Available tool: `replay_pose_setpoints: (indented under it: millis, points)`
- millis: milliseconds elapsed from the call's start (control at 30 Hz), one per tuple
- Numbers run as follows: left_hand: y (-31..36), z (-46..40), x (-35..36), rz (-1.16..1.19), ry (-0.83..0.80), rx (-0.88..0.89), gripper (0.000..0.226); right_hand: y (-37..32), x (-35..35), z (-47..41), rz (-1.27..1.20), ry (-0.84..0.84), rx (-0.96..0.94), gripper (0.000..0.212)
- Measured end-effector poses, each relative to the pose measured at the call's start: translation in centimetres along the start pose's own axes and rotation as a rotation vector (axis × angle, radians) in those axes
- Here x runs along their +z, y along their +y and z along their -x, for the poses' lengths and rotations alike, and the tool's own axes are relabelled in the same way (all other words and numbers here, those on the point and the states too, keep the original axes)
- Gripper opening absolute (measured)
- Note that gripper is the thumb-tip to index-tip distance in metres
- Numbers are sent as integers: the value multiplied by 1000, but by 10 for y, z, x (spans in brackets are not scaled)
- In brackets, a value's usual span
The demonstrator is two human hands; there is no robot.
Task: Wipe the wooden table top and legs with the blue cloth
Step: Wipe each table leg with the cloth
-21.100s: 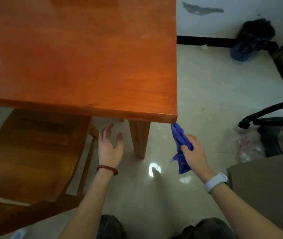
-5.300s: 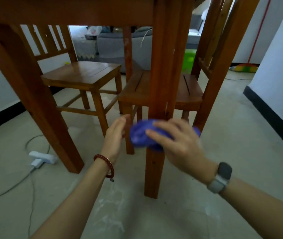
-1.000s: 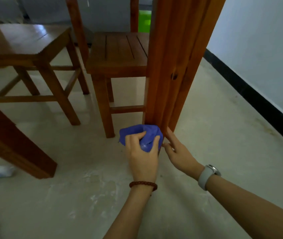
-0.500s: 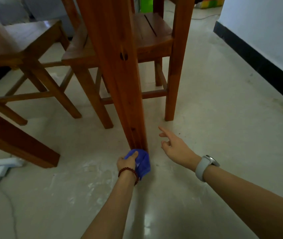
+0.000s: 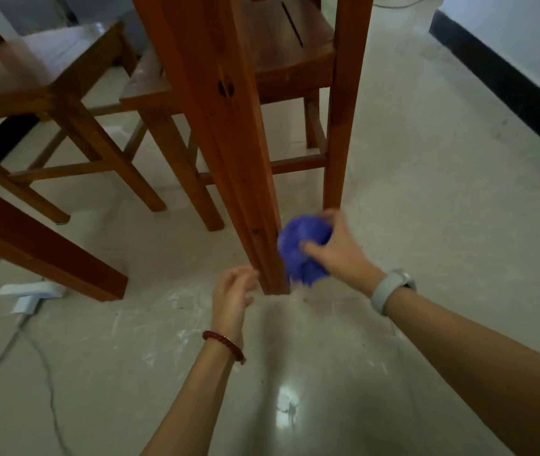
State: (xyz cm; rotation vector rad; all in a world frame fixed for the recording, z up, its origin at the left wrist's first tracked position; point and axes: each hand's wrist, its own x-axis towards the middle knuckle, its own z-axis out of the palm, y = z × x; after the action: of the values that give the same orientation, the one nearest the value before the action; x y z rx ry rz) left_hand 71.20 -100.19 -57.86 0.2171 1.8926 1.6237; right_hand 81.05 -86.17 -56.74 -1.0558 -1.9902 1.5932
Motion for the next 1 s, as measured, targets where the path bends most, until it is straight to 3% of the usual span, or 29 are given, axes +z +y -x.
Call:
replay_pose_setpoints:
  millis: [33,100,167,233,333,433,500,567,600,633,733,767,867,933,1000]
  points:
    - [7,-3,-3,-16,54,89,6,-13,-8,-5,-110,162,-73,52]
    - [21,-11,-7,-74,89,250,23,-39,-18,-12,-223,436,-313,44]
    - [29,-22,-3,-128,80,340,40,-59,-8,-16,-251,497,-537,44]
    - [31,-32,6,-125,78,369,43,-64,21,-16,-301,425,-568,43]
    - [26,-44,15,-143,147,396,37,-34,58,-17,-512,394,-350,37]
    - [23,-52,17,-109,165,424,30,24,72,-21,-564,373,14,28]
    - [20,-57,17,-89,170,411,28,72,73,-22,-369,204,290,21]
    - [12,-60,16,-102,166,376,23,116,75,-18,-12,-106,526,29]
    - [7,-61,15,-114,164,355,19,127,73,-16,106,-146,571,36]
    - [3,-61,15,-120,164,334,17,132,70,-17,112,-51,562,40]
    - [-5,-64,14,-112,181,303,25,112,62,-33,-233,437,309,39]
    - [-6,-64,14,-116,184,303,29,99,64,-40,-316,496,207,41]
    - [-7,-64,14,-141,175,300,31,88,81,-56,-401,419,137,43]
    - [-10,-65,13,-144,168,284,27,115,85,-61,-292,312,306,36]
    - [-17,-66,12,-158,165,266,27,148,74,-56,-48,76,512,25]
